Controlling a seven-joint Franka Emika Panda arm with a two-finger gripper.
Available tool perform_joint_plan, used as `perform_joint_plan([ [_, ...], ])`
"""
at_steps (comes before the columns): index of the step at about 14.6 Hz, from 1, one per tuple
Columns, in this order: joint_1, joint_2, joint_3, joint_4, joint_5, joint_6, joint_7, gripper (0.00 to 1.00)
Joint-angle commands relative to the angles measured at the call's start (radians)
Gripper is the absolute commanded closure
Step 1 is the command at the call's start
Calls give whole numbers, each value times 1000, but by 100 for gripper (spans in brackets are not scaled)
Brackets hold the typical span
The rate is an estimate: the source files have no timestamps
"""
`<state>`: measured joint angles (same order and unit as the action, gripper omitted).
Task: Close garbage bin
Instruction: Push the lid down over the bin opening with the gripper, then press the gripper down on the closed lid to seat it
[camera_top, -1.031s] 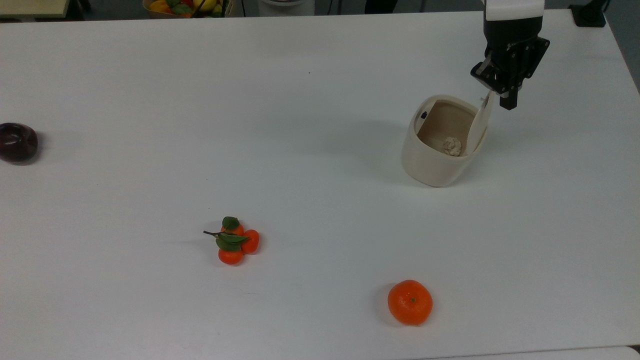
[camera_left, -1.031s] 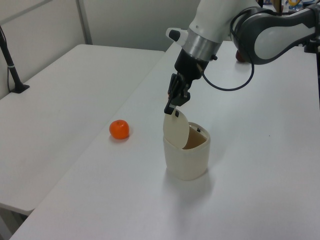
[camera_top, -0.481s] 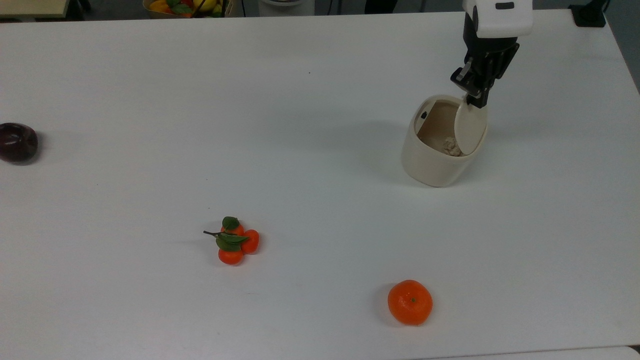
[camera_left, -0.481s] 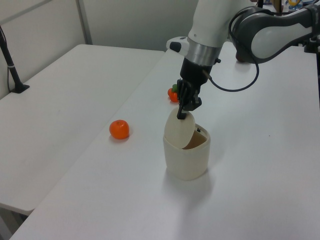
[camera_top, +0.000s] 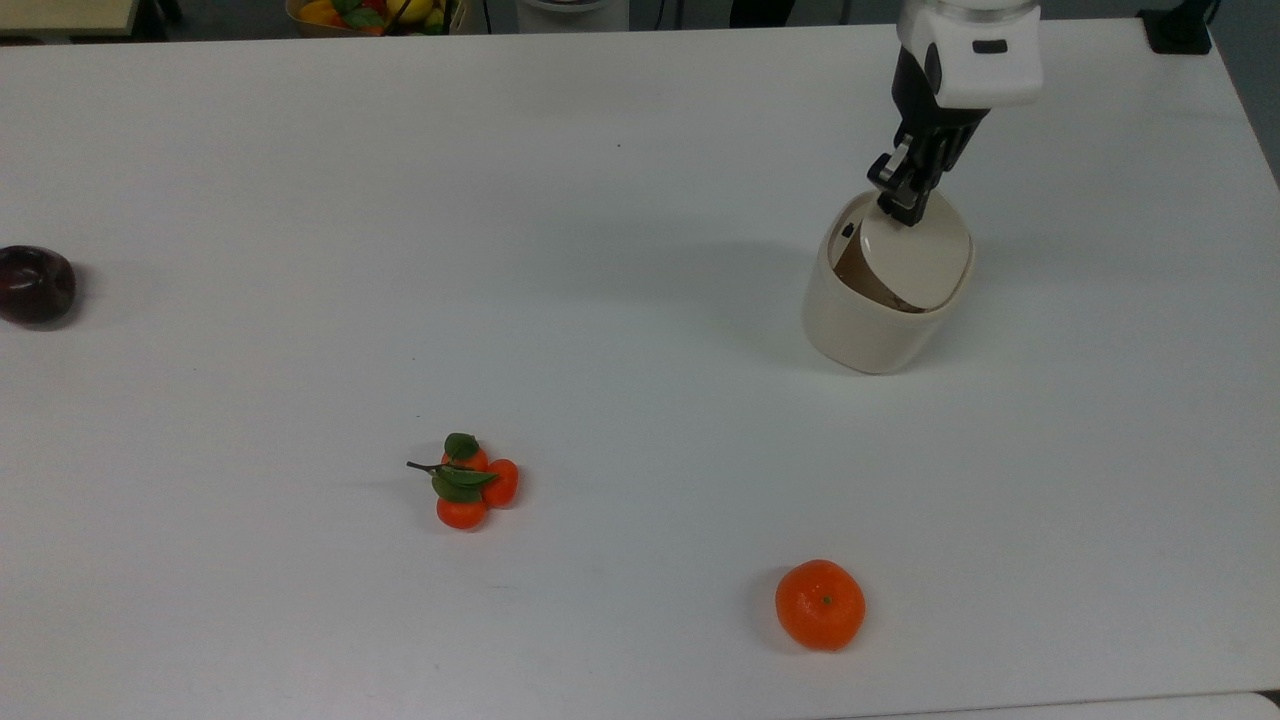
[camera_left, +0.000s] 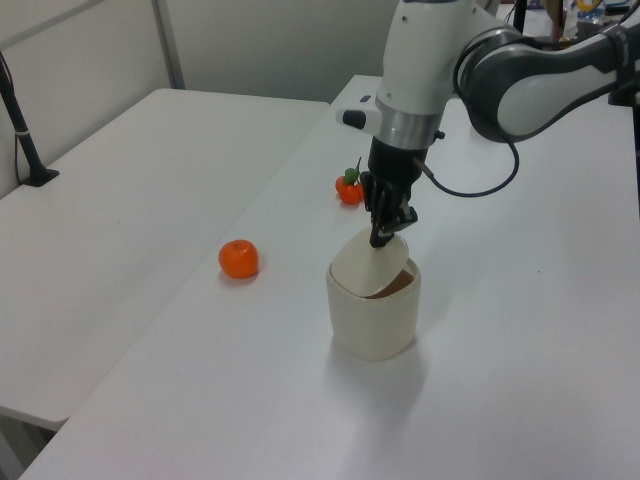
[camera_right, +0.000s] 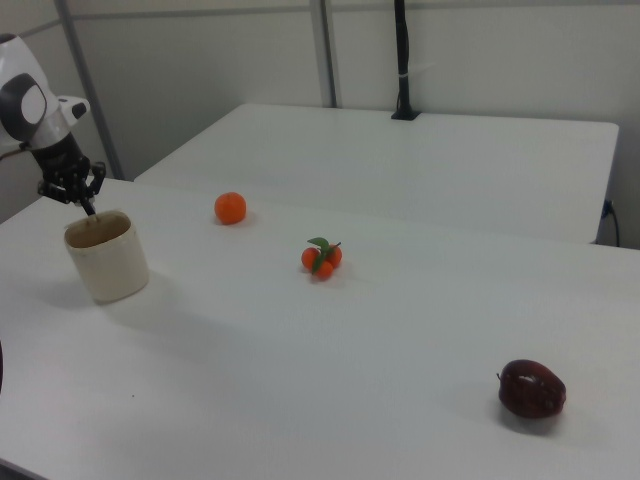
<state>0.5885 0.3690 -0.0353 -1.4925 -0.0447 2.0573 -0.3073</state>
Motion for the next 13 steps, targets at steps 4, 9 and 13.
perform_joint_plan([
  [4, -3, 42, -6, -19, -12, -14, -56, 100],
  [9, -4, 53, -5, -19, -14, -12, -58, 100],
  [13, -4, 53, -5, -20, -14, -14, -56, 100],
])
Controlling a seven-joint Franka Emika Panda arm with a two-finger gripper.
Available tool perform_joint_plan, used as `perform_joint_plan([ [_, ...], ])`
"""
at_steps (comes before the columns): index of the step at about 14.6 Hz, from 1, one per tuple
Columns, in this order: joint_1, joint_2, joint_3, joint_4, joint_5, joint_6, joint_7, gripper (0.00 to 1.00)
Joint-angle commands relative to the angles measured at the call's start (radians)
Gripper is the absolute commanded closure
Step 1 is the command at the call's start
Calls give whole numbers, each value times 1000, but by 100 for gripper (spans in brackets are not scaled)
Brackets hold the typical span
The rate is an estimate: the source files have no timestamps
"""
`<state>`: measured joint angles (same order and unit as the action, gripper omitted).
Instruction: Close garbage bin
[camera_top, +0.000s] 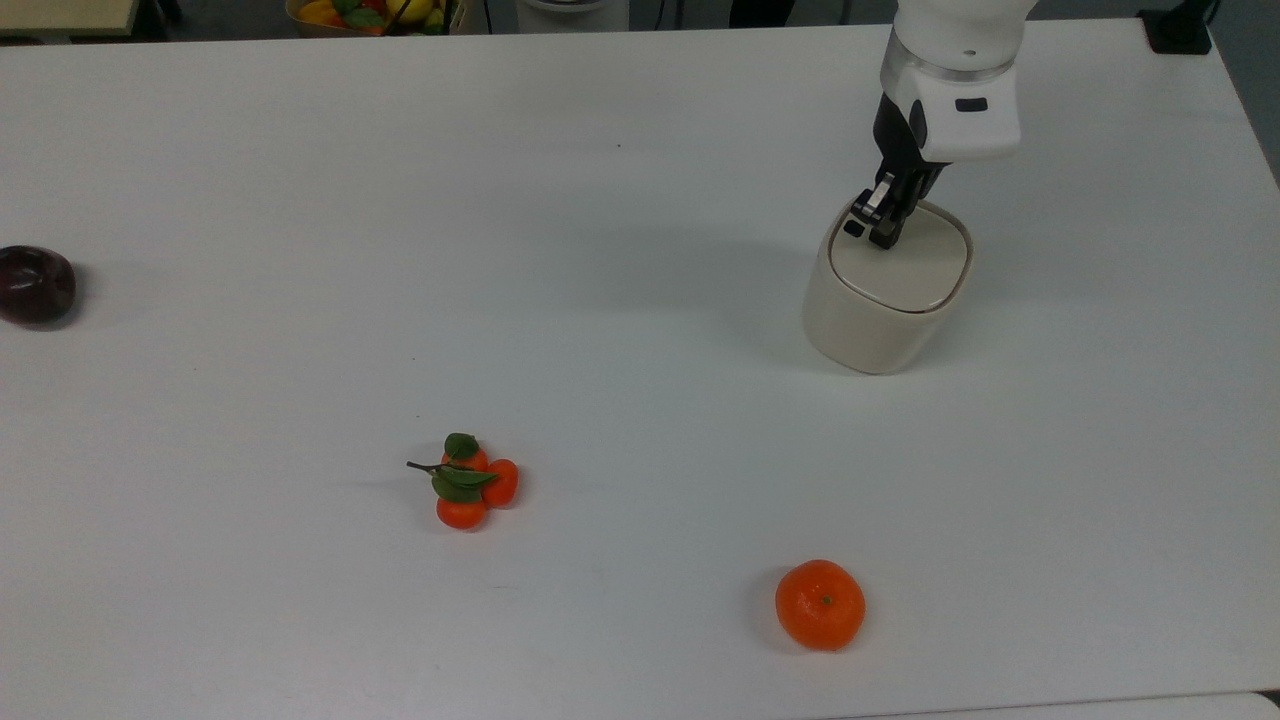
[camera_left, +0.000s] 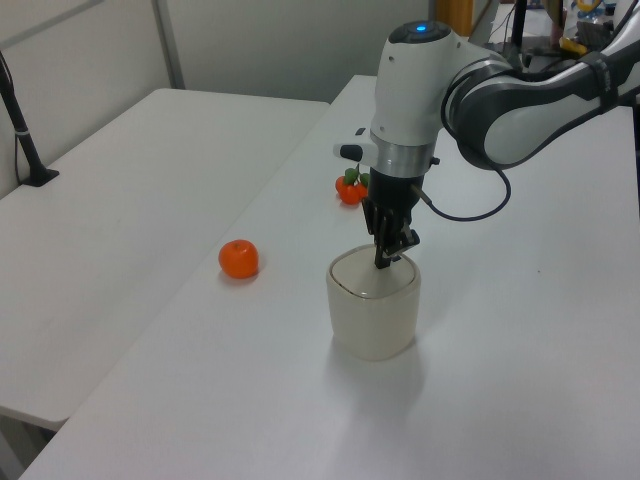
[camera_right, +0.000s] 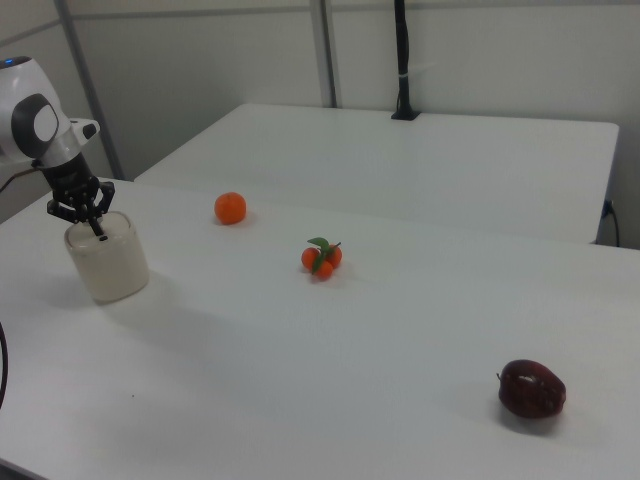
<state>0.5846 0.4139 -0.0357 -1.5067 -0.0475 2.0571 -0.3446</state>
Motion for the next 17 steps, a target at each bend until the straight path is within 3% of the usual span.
perform_joint_plan([
  [1, 0, 17, -4, -6, -11, -14, -19, 100],
  [12, 1, 17, -4, -3, -9, -20, -8, 100],
  [17, -29, -9, -6, 37, 15, -95, 2, 100],
])
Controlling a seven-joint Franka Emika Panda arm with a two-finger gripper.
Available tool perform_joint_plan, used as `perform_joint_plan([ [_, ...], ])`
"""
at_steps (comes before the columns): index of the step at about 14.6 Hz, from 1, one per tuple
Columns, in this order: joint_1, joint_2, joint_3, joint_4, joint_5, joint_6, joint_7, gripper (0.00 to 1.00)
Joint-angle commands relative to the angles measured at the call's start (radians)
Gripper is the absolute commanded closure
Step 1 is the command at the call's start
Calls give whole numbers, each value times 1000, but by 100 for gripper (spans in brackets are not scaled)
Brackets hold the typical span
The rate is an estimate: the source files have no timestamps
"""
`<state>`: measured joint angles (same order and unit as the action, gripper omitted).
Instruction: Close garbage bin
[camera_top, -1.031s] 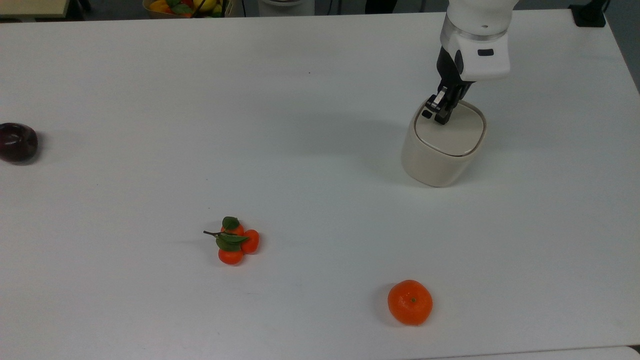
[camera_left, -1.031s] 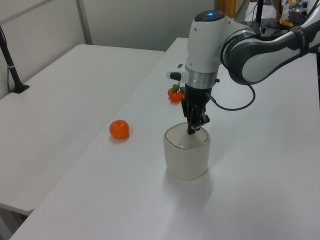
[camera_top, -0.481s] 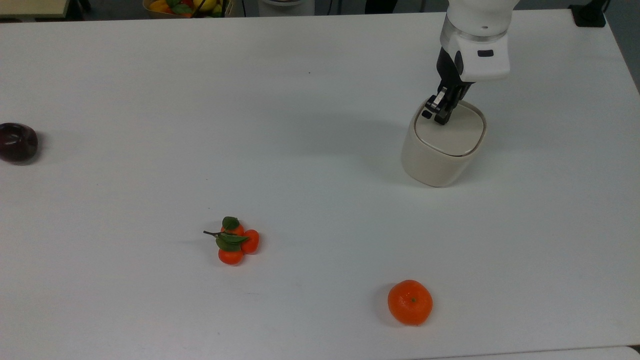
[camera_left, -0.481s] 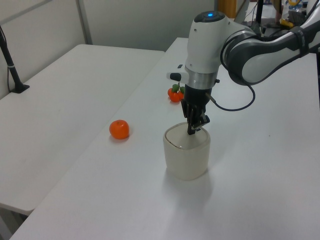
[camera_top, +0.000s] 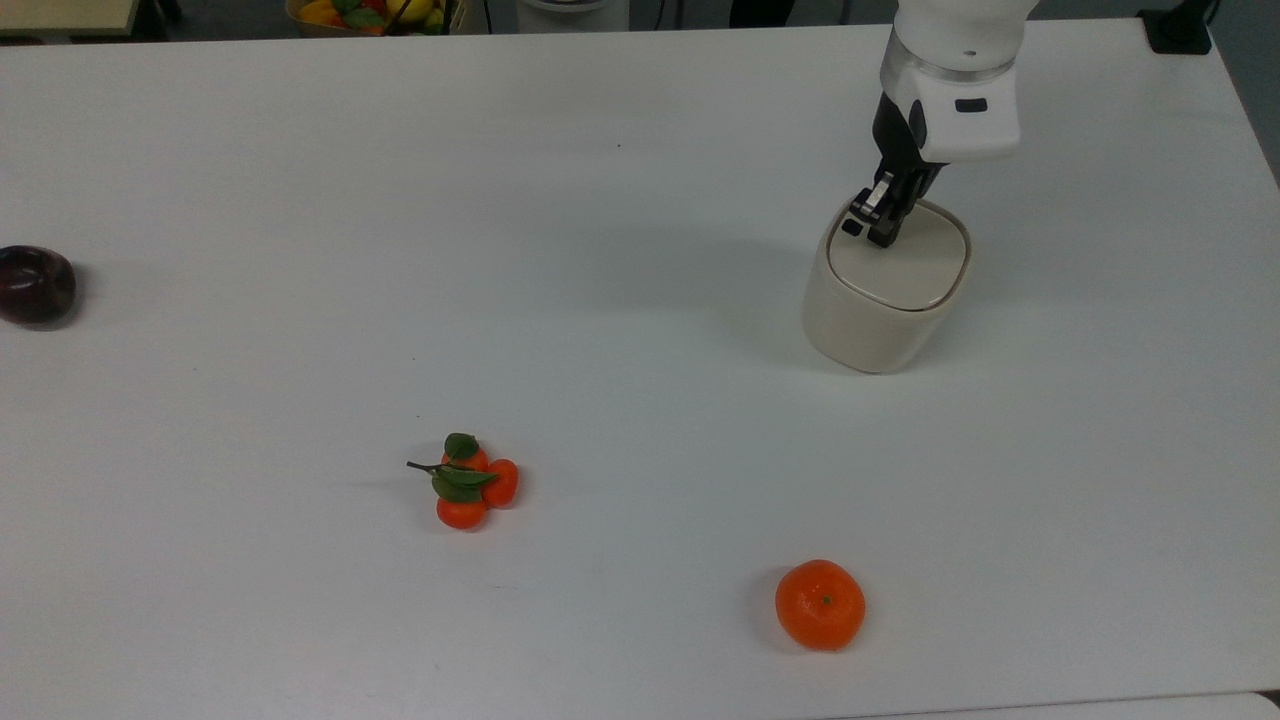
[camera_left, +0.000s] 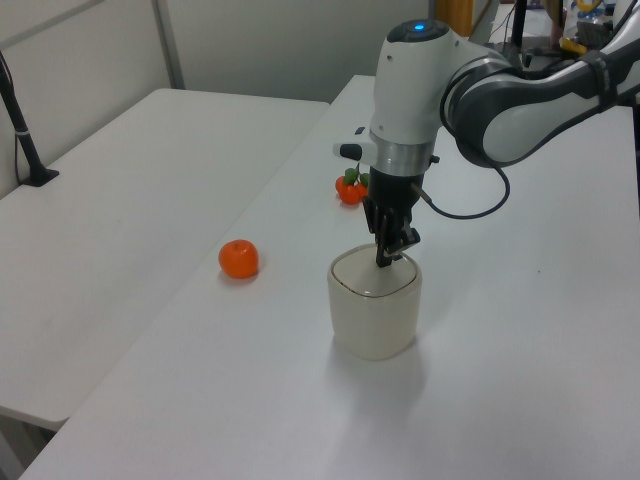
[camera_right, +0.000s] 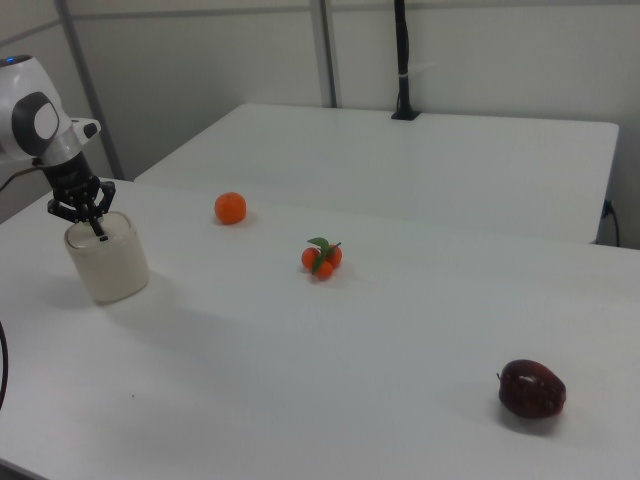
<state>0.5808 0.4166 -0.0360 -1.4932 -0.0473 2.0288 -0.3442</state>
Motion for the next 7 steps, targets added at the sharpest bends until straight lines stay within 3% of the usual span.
perform_joint_plan([
  [1, -48, -30, -7, 33, 17, -87, 29, 100],
  [7, -206, -103, -10, 39, 9, -238, 120, 100],
])
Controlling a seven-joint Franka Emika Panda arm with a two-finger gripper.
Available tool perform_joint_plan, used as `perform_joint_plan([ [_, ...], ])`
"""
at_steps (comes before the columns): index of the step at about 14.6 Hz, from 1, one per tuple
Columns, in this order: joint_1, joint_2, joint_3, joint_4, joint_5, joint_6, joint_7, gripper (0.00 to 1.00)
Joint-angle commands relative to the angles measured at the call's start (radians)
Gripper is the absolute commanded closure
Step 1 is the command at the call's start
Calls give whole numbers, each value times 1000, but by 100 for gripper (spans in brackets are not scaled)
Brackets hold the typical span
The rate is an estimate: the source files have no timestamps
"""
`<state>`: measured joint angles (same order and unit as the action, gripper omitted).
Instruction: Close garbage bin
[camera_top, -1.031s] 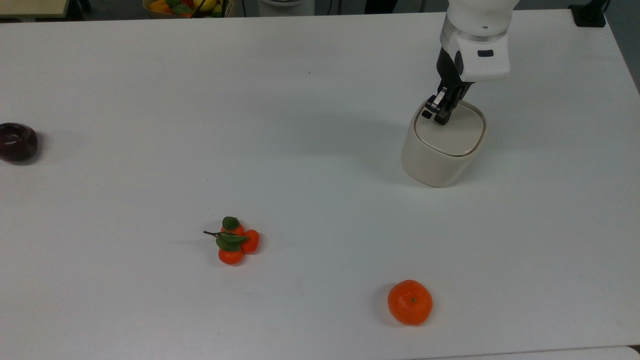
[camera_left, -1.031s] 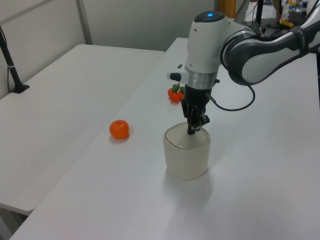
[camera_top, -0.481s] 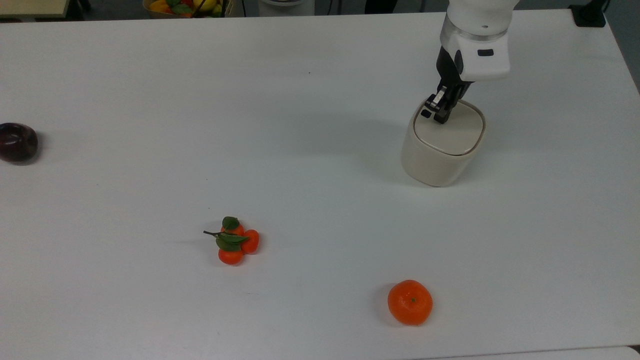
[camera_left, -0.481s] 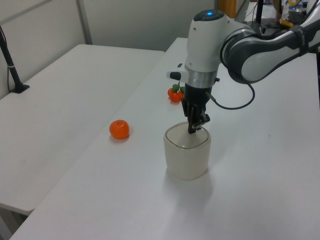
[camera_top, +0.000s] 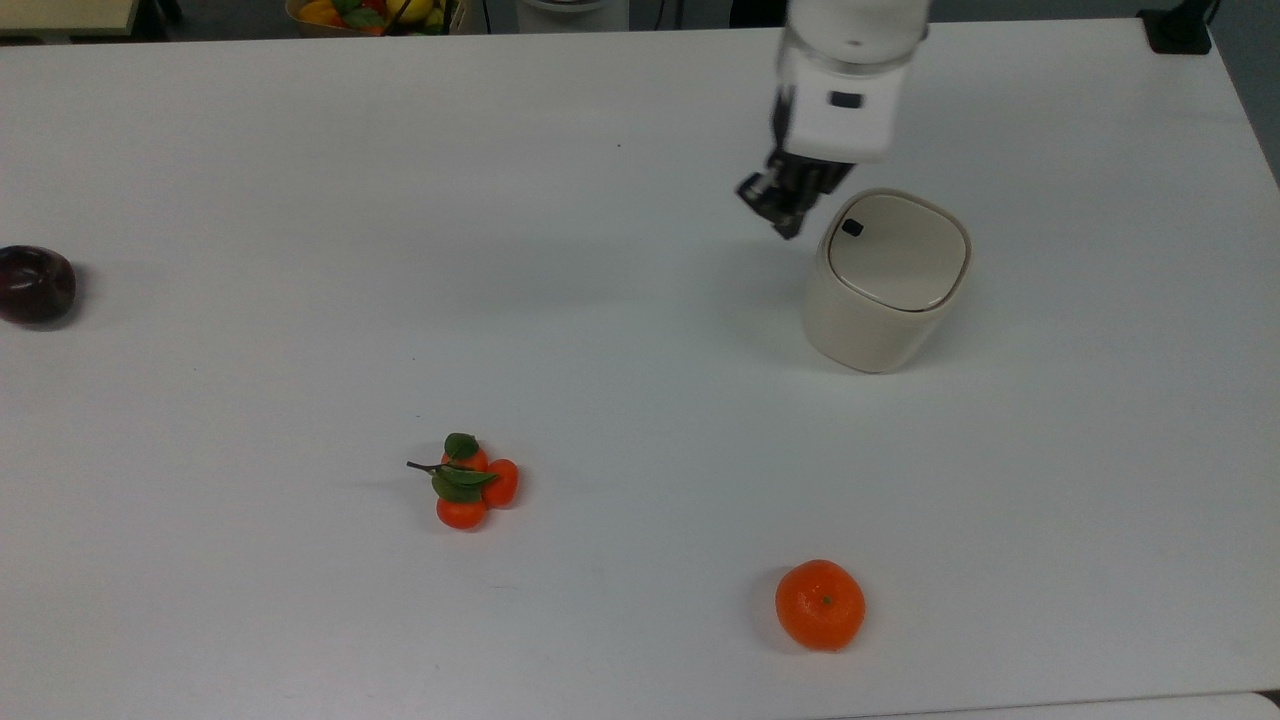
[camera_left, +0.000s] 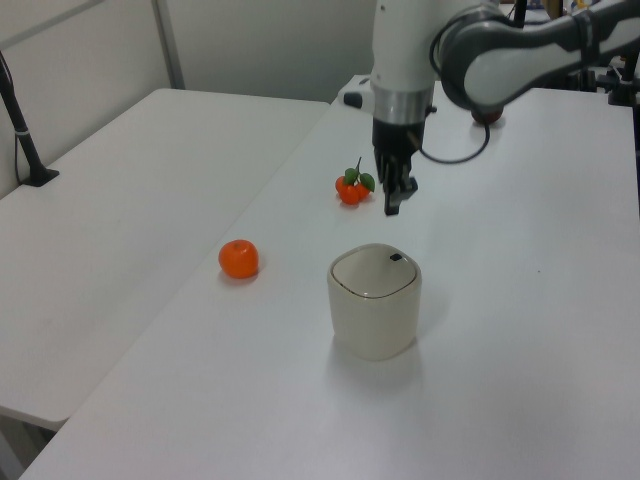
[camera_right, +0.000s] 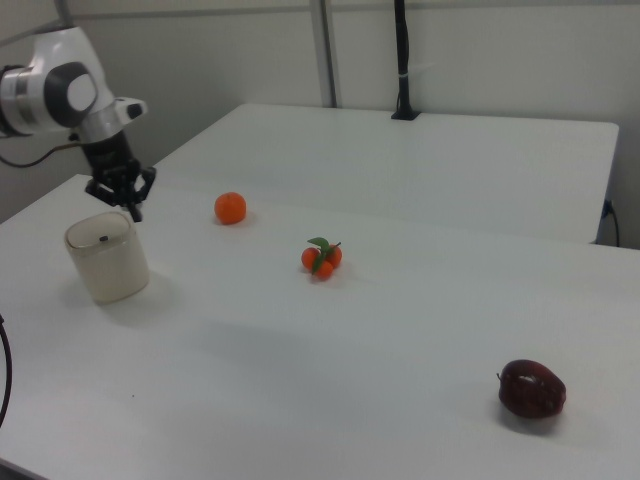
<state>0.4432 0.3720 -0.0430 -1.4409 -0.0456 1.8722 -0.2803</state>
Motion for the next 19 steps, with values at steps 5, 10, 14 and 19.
perform_joint_plan([
  [5, -210, -140, -3, -13, -45, -201, 193, 100],
  [10, -311, -199, -1, -15, -92, -274, 282, 100],
  [14, -328, -217, -1, -24, -89, -284, 286, 87],
  [19, -353, -235, -1, -33, -96, -294, 283, 0],
])
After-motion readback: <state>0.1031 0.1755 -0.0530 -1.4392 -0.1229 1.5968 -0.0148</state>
